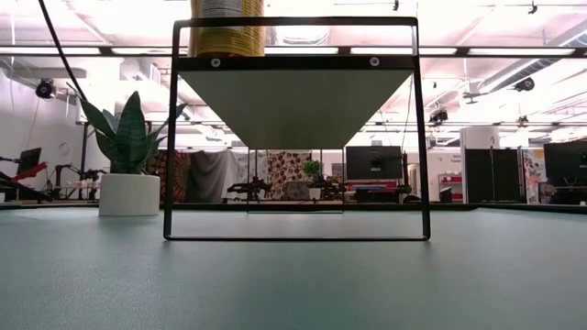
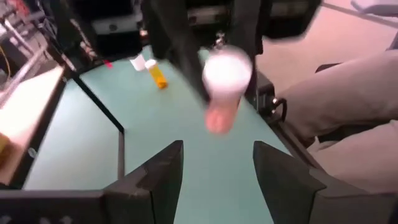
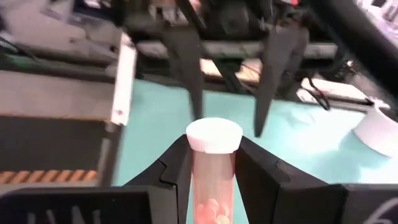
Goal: Pick and place medicine bottles onto shelf by color
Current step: Put the yellow pill bottle on the shelf
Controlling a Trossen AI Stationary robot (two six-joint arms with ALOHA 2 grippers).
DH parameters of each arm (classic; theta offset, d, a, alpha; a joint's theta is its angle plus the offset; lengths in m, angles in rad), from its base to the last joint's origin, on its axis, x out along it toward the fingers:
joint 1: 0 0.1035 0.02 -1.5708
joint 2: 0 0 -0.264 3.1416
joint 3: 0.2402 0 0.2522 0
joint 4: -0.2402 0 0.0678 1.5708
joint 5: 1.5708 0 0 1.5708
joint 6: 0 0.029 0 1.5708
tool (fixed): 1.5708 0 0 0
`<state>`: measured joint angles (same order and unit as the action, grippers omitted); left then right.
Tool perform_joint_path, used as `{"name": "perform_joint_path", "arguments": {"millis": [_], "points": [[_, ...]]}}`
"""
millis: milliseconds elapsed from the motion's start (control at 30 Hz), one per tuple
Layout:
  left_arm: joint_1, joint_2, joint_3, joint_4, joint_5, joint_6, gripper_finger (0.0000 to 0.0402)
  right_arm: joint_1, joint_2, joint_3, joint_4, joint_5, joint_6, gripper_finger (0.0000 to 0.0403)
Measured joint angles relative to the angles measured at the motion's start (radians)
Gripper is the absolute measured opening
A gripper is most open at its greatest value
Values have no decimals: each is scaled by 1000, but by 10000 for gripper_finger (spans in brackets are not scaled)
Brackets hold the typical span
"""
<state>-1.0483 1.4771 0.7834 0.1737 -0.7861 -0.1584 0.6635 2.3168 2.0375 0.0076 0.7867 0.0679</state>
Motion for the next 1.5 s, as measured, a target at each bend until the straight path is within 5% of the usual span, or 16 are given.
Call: {"name": "perform_joint_path", "arguments": {"millis": [300,533,867,1033,1333,1500], "points": [[1,-123,0,2,1,218,178,58,-208,2,-136,0,-5,97],[11,-254,-2,1,-3,372,178,-1,-367,-21,-346,-1,-61,97],[79,-409,-5,-28,-17,490,178,-136,-672,-329,-366,-80,-124,97],[119,-459,-5,-57,-27,561,178,-220,-861,-591,-191,-109,-139,97],[237,-535,-5,-52,-33,637,178,-468,-1131,-997,165,-478,-159,100],[319,-568,-5,-57,-32,639,178,-578,-1218,-1173,310,-552,-177,100]]}}
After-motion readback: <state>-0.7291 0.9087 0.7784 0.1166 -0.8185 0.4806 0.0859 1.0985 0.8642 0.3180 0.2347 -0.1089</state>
